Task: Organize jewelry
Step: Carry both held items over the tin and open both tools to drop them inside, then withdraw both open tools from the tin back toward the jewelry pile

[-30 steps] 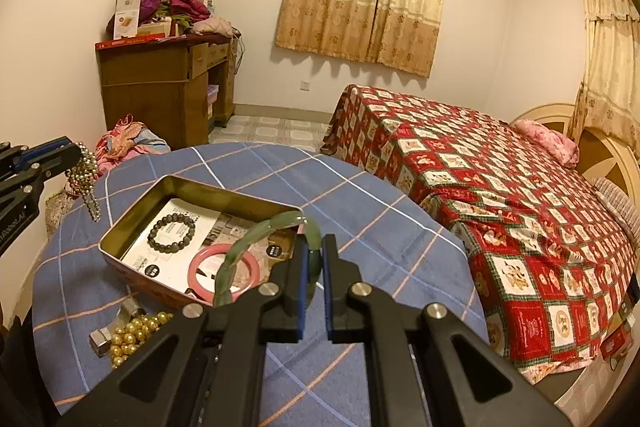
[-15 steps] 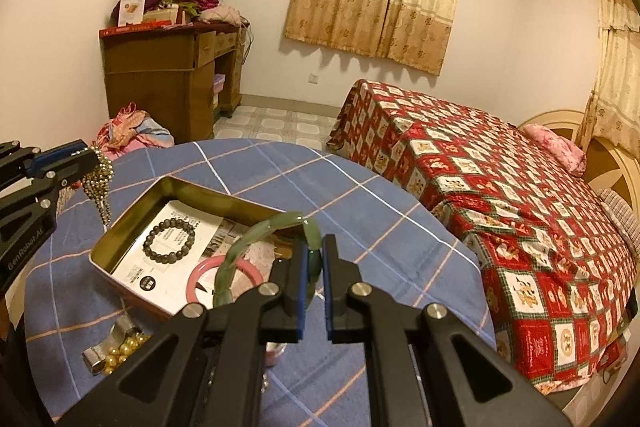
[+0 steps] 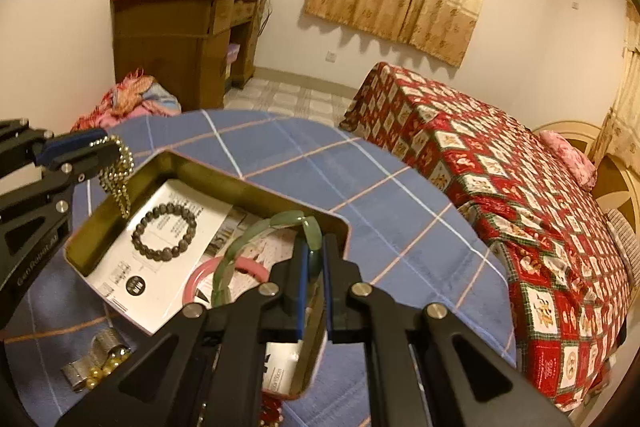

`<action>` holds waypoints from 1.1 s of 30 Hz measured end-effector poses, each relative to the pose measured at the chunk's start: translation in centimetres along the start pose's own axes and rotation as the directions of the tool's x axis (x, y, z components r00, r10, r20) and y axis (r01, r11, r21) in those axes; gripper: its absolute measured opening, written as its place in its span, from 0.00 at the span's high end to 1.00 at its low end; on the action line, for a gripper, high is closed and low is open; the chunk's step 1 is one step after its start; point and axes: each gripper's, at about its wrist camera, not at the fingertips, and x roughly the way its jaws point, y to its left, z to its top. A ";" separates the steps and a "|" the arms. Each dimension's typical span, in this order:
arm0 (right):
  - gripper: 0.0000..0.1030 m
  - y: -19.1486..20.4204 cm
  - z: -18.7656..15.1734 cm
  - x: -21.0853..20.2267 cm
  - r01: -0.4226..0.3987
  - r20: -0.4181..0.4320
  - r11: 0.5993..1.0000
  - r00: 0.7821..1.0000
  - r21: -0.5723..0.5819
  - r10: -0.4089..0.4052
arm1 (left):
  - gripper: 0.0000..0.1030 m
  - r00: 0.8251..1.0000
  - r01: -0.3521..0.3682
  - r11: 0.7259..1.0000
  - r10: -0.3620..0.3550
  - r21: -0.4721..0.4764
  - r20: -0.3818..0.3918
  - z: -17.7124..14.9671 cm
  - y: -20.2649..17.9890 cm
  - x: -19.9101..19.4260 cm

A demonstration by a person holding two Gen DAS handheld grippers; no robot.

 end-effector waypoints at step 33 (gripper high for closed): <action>0.46 -1.4 -2.5 -0.9 -0.008 -0.025 0.998 1.000 0.064 0.009 | 0.29 0.995 -0.099 0.995 0.099 0.033 -0.002 -2.4 1.5 -1.7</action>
